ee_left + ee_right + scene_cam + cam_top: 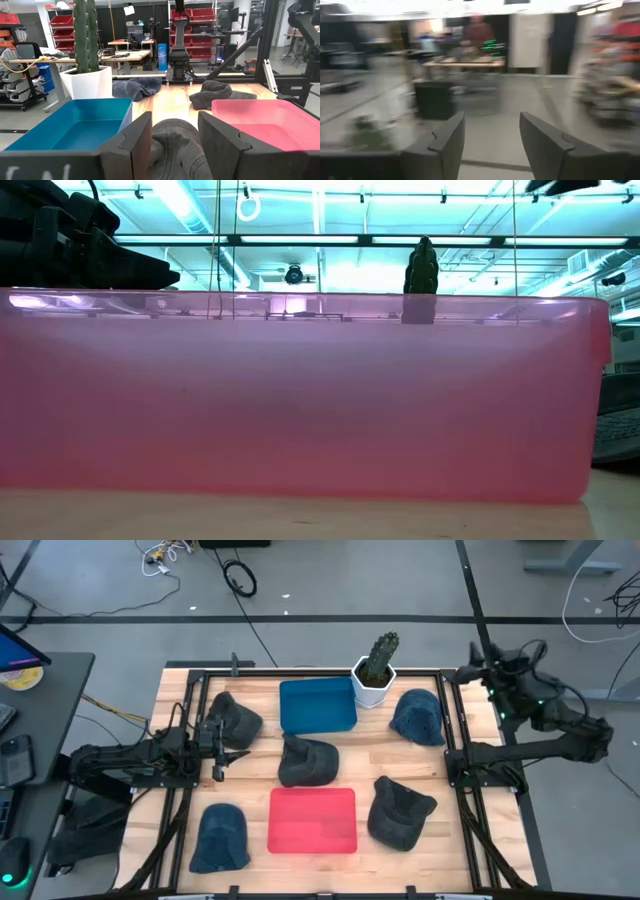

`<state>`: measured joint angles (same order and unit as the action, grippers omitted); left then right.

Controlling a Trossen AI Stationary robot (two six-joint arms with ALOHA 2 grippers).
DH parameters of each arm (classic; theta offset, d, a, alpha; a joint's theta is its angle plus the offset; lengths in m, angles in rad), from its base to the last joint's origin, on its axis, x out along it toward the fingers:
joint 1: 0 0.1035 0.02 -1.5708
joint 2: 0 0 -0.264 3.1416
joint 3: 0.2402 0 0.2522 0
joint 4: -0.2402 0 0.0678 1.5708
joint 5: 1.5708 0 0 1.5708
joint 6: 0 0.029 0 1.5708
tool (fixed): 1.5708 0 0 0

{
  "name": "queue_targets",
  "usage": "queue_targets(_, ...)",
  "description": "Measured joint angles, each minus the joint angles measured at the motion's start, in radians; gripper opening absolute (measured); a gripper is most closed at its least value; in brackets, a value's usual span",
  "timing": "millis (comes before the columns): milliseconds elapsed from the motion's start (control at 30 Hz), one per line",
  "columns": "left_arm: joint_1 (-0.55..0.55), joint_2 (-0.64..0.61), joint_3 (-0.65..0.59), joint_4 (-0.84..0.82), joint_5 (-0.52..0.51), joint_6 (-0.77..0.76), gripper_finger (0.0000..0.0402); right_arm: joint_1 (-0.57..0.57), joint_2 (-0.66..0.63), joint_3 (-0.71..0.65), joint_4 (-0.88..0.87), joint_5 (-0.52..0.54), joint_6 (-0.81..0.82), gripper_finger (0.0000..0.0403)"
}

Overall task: Pick & Place hat
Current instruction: Put the top right blue cap into the blue pin

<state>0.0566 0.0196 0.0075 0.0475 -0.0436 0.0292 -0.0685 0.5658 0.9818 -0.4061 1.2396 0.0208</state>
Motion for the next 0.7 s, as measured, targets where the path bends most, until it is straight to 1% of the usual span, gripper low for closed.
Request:
queue_targets(100,0.000,0.000,0.000,0.000,0.000,0.000,0.0165,0.000,0.030,0.054,-0.138,-0.132,0.143,0.0193)
queue_targets(200,0.000,0.000,0.000,0.000,0.000,0.000,0.0165,-0.014,0.070,0.123,-0.304,-0.190,0.268,0.0193)
queue_targets(267,0.000,0.000,0.000,0.000,0.000,0.000,0.0165,-0.039,0.106,0.180,-0.425,-0.230,0.325,0.0193)
queue_targets(400,0.000,0.000,0.000,0.000,0.000,0.000,0.0165,-0.124,0.189,0.339,-0.682,-0.396,0.451,0.0193)
queue_targets(500,0.000,0.000,0.000,0.000,0.000,0.000,0.0165,-0.201,0.254,0.442,-0.874,-0.507,0.497,0.0193)
queue_targets(567,0.000,0.000,0.000,0.000,0.000,0.000,0.0165,-0.257,0.300,0.485,-0.987,-0.584,0.499,0.0193)
queue_targets(700,0.000,0.000,0.000,0.000,0.000,0.000,0.0165,-0.361,0.385,0.507,-1.121,-0.711,0.477,0.0193)
